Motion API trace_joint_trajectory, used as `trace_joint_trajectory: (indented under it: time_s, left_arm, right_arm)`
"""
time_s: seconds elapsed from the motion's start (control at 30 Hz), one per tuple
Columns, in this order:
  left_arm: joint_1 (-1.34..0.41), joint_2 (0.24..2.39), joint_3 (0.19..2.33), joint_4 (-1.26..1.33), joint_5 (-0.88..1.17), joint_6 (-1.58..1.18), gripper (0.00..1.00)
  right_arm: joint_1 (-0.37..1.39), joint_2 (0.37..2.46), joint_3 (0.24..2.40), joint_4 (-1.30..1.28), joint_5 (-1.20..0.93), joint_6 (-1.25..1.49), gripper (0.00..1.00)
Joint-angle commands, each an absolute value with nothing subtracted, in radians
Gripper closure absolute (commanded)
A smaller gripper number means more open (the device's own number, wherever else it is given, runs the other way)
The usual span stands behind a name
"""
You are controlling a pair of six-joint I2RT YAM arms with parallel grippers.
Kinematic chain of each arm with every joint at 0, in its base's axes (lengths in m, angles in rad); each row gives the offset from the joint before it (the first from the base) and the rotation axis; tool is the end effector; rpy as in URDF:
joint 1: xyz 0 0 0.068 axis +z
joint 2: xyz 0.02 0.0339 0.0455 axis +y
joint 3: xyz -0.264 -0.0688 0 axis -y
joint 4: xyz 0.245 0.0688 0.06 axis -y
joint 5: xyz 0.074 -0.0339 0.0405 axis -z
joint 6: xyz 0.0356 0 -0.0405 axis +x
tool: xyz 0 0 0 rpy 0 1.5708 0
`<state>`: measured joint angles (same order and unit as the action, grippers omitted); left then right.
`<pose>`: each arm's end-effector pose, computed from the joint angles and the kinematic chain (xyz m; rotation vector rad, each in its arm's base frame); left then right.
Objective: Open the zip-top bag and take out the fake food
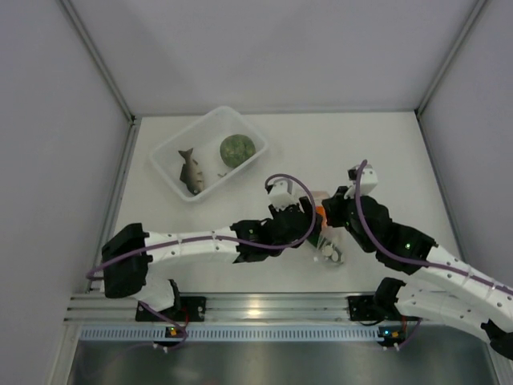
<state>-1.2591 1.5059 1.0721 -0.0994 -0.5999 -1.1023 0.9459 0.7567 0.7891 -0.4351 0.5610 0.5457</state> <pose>0.1232 -0.3169 0.2759 -0.2035 2.1043 -0.8545 0.1129 0.1242 0.3218 -0.0231 1.9348 0.4503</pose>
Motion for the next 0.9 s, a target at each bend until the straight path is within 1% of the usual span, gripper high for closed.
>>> trace_joint_trajectory:
  time_s: [0.0,0.13,0.4,0.63,0.87]
  left_arm:
    - [-1.243,1.567,1.126,-0.074,-0.606,-1.12,0.33]
    - [-1.22,1.644,1.161,-0.072,-0.525,-1.115,0.35]
    - [-1.213,1.744,1.219,-0.075,-0.446,-1.092,0.36]
    - [-1.212,1.847,1.273,-0.118,-0.394,-1.091,0.35]
    - [-1.203,1.919,1.35,-0.173,-0.394,-1.069,0.33]
  right_arm:
    - [0.934,0.729,0.784,-0.413,0.597,0.568,1.0]
    - [0.936,0.706,0.77,-0.428,0.646,0.561,1.0]
    - [0.931,0.686,0.721,-0.512,0.773,0.563,1.0]
    - [0.925,0.629,0.658,-0.517,0.801,0.597,1.0]
    - [0.925,0.606,0.637,-0.529,0.801,0.617,1.0]
